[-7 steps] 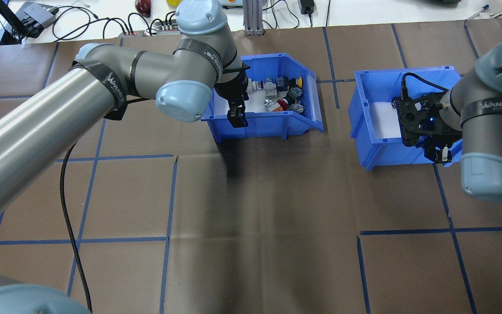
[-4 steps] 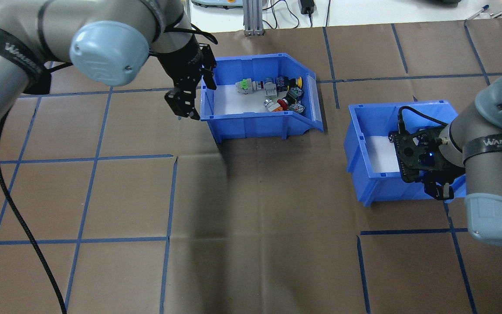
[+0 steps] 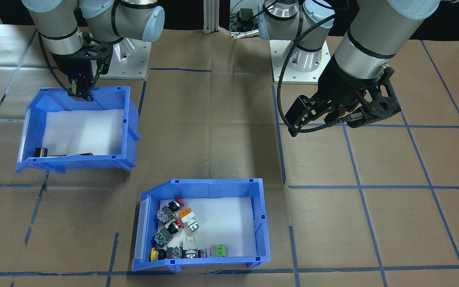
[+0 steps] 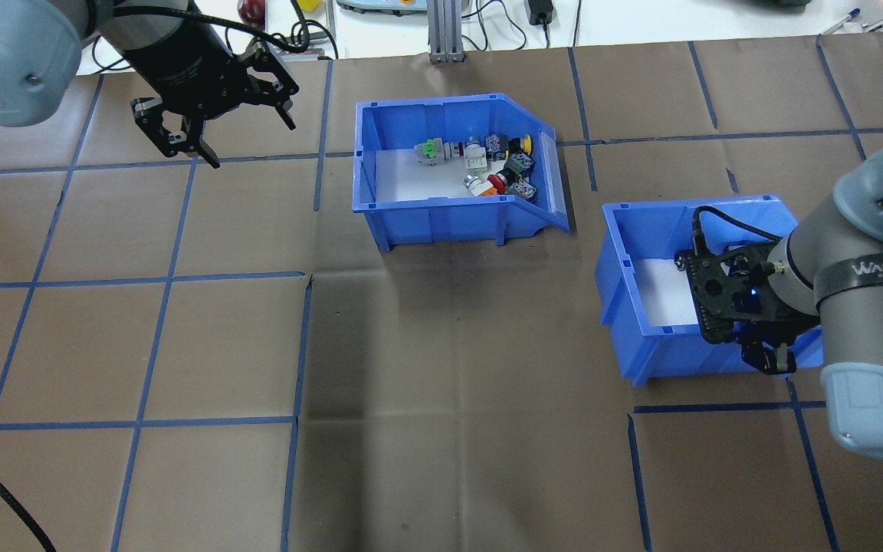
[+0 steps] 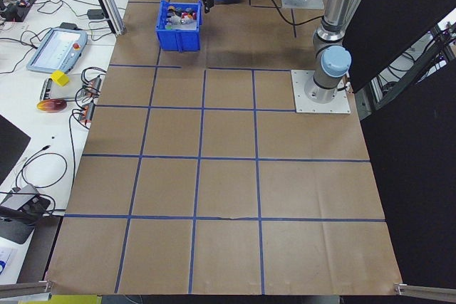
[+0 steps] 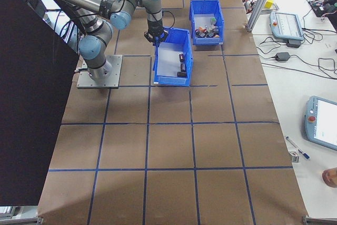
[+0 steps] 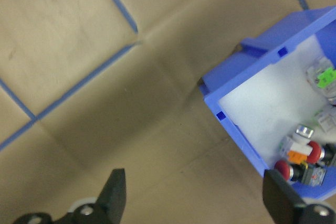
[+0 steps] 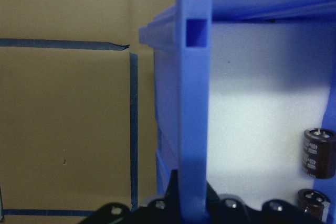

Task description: Place button box in front

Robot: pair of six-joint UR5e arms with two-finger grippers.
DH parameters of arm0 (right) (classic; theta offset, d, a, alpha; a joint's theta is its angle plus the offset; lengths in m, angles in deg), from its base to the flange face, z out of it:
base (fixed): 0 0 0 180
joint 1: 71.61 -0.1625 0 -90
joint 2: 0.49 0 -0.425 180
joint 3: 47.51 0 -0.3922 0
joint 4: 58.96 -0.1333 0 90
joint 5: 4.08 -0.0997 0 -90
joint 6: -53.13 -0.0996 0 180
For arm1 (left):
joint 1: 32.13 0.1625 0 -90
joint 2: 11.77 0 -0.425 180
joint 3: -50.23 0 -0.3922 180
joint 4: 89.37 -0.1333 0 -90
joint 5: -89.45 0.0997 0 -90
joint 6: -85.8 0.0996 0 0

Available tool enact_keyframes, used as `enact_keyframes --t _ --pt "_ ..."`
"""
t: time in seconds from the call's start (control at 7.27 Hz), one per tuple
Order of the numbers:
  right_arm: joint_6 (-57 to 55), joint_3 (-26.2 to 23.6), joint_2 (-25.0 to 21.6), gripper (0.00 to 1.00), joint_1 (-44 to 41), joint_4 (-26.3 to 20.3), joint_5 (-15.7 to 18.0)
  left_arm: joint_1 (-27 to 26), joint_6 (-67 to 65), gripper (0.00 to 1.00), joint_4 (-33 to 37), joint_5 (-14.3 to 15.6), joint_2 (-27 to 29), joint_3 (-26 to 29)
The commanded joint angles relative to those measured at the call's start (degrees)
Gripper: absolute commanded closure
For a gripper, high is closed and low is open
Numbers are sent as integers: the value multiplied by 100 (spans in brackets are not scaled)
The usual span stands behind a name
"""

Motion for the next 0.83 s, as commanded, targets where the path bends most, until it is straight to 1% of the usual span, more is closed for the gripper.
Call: enact_keyframes --t 0.0,0.14,0.28,0.55,0.69 --pt "-792 -6 30 93 -699 62 -7 207 2153 1 16 364 -184 -63" --pt "-1381 2 31 93 -1208 89 10 434 2209 1 33 428 -194 -124" --pt "-1935 2 39 93 -1735 115 19 471 2227 1 16 420 -272 -177" --pt "-2824 2 231 93 -2632 571 19 454 2236 3 -54 419 -440 -282" --pt "-3264 2 355 93 -3020 746 19 454 2236 4 -89 576 -466 -292"
